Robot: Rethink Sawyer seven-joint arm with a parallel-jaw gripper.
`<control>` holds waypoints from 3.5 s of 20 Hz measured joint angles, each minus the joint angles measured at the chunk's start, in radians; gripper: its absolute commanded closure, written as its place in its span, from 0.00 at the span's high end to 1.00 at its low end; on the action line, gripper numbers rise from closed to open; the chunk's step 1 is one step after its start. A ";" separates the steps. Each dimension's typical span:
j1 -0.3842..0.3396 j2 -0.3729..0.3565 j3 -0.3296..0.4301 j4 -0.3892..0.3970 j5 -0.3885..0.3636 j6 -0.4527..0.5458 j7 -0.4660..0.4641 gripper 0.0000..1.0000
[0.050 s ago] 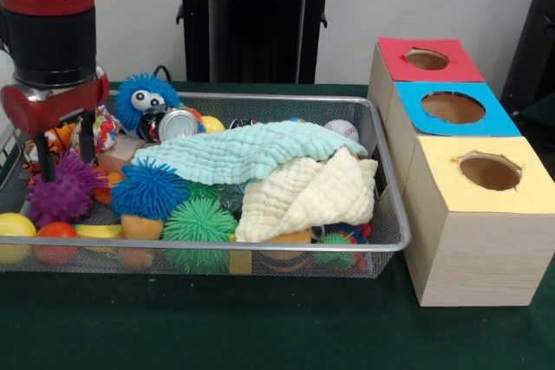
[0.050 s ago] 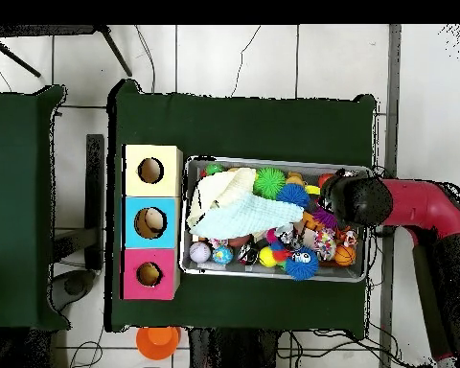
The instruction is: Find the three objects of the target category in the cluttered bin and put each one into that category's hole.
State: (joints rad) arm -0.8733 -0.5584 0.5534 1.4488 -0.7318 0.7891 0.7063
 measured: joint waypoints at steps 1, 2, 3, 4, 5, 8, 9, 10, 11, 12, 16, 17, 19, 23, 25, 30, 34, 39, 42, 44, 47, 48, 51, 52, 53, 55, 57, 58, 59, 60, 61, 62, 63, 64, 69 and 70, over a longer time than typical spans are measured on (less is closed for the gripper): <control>0.005 0.003 -0.005 -0.002 -0.002 0.000 0.000 1.00; 0.015 0.008 -0.015 -0.005 -0.006 0.000 0.000 1.00; 0.022 0.011 -0.022 -0.007 -0.008 0.000 0.000 1.00; 0.033 0.016 -0.032 -0.012 -0.010 0.000 0.000 1.00; 0.040 0.020 -0.039 -0.015 -0.011 0.000 0.000 1.00; 0.072 0.033 -0.064 -0.032 -0.013 0.000 0.000 1.00; 0.077 0.036 -0.069 -0.035 -0.013 0.000 0.000 1.00; 0.085 0.038 -0.075 -0.039 -0.013 0.000 0.000 1.00; 0.105 0.042 -0.090 -0.052 -0.014 0.000 0.000 1.00; 0.112 0.043 -0.095 -0.057 -0.013 0.000 0.000 1.00; 0.144 0.042 -0.114 -0.076 -0.013 0.000 0.000 1.00; 0.148 0.042 -0.118 -0.079 -0.013 0.000 0.000 1.00; 0.162 0.037 -0.130 -0.085 -0.013 0.003 0.000 1.00; 0.172 0.022 -0.145 -0.085 -0.012 0.004 0.000 1.00; 0.170 0.003 -0.153 -0.085 -0.012 0.004 0.000 1.00; 0.163 -0.035 -0.176 -0.085 -0.011 0.004 0.000 1.00; 0.162 -0.053 -0.197 -0.085 -0.011 0.004 0.000 1.00; 0.162 -0.058 -0.231 -0.085 -0.011 0.004 0.000 1.00; 0.161 -0.051 -0.241 -0.085 -0.011 0.004 0.000 1.00; 0.159 -0.043 -0.246 -0.085 -0.011 0.004 0.000 1.00; 0.152 -0.030 -0.250 -0.081 -0.006 0.004 0.000 1.00; 0.150 -0.028 -0.251 -0.081 -0.004 0.004 0.000 1.00; 0.144 -0.018 -0.252 -0.078 0.001 0.004 0.000 1.00; 0.143 -0.015 -0.253 -0.077 0.002 0.004 0.000 1.00; 0.141 -0.011 -0.253 -0.076 0.004 0.004 0.000 1.00; 0.141 -0.008 -0.254 -0.074 0.006 0.004 0.000 1.00; 0.141 0.000 -0.258 -0.071 0.007 0.003 0.000 1.00; 0.141 0.003 -0.260 -0.071 0.007 0.003 0.000 1.00; 0.141 0.007 -0.262 -0.070 0.007 0.003 0.000 1.00; 0.142 0.009 -0.264 -0.069 0.007 0.003 0.000 1.00; 0.142 0.011 -0.266 -0.069 0.007 0.003 0.000 1.00; 0.144 0.015 -0.270 -0.068 0.007 0.003 0.000 1.00; 0.145 0.016 -0.271 -0.068 0.007 0.003 0.000 1.00; 0.148 0.021 -0.276 -0.067 0.007 0.003 0.000 1.00; 0.172 0.037 -0.302 -0.067 0.006 0.006 0.000 1.00; 0.177 0.040 -0.307 -0.067 0.006 0.008 0.000 1.00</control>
State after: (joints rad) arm -0.6965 -0.5183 0.2465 1.3822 -0.7254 0.7967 0.7063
